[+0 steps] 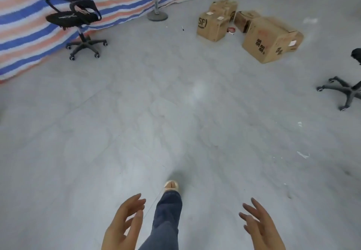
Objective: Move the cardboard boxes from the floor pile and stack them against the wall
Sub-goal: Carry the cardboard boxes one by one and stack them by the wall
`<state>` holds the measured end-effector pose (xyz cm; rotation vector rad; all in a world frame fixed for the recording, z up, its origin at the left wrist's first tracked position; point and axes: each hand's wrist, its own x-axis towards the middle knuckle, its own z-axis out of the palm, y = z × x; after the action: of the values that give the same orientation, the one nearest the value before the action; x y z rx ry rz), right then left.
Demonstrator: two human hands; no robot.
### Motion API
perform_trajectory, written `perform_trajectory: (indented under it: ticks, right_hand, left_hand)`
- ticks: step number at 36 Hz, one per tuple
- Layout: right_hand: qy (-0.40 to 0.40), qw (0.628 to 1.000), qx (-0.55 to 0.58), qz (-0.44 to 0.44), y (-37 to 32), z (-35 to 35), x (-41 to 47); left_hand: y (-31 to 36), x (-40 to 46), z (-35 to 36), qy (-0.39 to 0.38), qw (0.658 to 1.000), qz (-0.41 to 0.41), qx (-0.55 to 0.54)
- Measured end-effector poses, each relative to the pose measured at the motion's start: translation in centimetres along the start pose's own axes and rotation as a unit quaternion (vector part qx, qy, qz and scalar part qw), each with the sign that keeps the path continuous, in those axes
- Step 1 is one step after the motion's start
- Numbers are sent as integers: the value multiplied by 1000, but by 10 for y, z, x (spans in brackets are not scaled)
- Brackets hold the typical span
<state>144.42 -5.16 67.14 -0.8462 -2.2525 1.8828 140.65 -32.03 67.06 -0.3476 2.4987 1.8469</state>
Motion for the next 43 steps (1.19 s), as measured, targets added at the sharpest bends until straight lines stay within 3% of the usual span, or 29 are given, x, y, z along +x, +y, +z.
perform_trajectory:
  ticks: [2, 13, 21, 26, 37, 43]
  right_hand:
    - [16, 999, -16, -25, 2, 5, 29]
    - [121, 992, 18, 24, -52, 44, 181]
    - [209, 975, 39, 71, -88, 37, 248]
    - [210, 971, 50, 106, -106, 16, 318]
    - [235, 971, 28, 31, -149, -91, 526]
    - [210, 977, 20, 41, -160, -138, 638]
  left_hand:
    - [8, 34, 12, -17, 1000, 5, -1]
    - [82, 234, 72, -113, 992, 54, 5]
    - [113, 324, 136, -189, 980, 46, 37]
    - [134, 383, 194, -209, 975, 44, 55]
    - [222, 491, 385, -199, 978, 55, 18]
    - [260, 558, 476, -206, 977, 50, 24]
